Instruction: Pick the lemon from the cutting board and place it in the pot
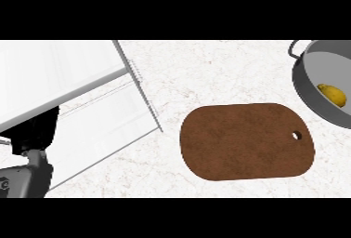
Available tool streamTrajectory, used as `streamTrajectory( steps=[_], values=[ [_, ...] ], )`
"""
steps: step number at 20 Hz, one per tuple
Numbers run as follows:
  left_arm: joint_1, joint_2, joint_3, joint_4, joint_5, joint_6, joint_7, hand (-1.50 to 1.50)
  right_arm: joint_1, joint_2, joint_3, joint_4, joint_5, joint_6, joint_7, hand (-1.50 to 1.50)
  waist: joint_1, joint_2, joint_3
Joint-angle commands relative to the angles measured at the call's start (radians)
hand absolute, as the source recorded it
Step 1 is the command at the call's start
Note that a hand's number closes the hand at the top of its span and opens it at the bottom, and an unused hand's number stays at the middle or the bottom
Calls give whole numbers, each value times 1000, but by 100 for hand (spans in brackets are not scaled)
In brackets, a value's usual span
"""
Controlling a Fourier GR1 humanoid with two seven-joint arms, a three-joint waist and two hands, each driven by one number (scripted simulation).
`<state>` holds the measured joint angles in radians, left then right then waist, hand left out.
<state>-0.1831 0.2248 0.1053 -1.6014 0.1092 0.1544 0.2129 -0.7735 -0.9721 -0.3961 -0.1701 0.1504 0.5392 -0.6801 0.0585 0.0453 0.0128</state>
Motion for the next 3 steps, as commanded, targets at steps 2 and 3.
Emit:
streamTrajectory(
  steps=[2,3],
  values=[
    [-19,-11,-30,-28,12,-30,-13,0,28,-29,-8,-1,-14,150,-83,-150,-1,-4,5],
    [-37,-8,-22,-26,-5,-9,-20,0,37,-30,-5,-7,-12,156,-88,-150,-9,-3,6]
  ],
)
